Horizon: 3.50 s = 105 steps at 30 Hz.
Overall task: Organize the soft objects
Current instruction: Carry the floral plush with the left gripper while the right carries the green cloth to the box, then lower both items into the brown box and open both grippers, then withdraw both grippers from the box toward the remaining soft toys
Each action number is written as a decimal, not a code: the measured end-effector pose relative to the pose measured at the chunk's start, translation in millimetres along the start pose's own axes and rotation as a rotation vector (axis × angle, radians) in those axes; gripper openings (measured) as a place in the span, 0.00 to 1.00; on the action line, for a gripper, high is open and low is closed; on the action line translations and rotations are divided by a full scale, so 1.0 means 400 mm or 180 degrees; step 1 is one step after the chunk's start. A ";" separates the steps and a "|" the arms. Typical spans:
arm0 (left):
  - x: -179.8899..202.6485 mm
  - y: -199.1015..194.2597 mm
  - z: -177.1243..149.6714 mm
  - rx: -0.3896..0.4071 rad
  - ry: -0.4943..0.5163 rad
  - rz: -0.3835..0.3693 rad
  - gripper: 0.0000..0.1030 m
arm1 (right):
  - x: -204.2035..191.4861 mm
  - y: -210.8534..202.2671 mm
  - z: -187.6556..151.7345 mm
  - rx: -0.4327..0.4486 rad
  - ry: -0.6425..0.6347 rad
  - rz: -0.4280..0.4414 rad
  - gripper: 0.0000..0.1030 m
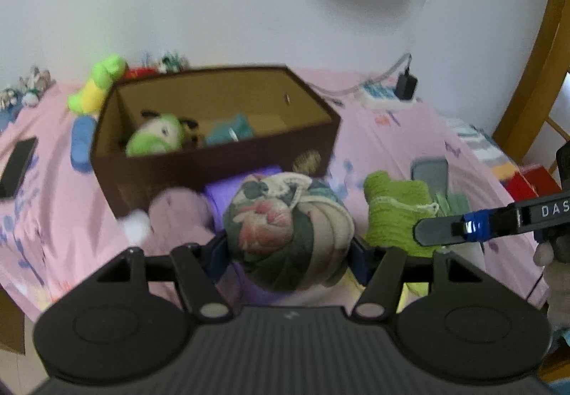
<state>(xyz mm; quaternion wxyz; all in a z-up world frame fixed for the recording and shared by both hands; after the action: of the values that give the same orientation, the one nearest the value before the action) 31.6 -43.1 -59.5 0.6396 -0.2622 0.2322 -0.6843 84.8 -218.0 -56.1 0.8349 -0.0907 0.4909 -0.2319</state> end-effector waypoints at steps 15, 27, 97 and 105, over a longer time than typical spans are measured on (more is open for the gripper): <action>-0.147 0.089 0.241 0.0302 -0.0059 0.0090 0.63 | -0.060 0.128 0.249 0.0324 -0.0429 -0.0276 0.00; -0.218 0.336 0.398 0.0131 0.0020 0.0198 0.63 | 0.049 0.293 0.418 0.0579 -0.0181 -0.0739 0.00; -0.168 0.226 0.251 -0.0102 -0.0153 0.1031 0.85 | 0.003 0.229 0.211 0.0689 -0.0425 -0.1200 0.08; -0.127 0.189 0.199 -0.0174 -0.0175 0.1065 0.86 | -0.004 0.187 0.164 0.0588 -0.0436 -0.1110 0.09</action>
<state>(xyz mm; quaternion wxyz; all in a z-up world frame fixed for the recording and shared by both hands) 143.1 3.4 -52.0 0.7433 -0.2559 0.2735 -0.5543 163.0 -156.8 -50.3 0.8183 -0.1130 0.3865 -0.4102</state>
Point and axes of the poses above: each gripper's, at about its wrist camera, not at the fingertips, and y roughly the way its jaws point, x to its right, z to its top, the point moved 6 cm from there along y, roughly the way its jaws point, and after that the axes turned 7 degrees about z, right-handed, at the moved point
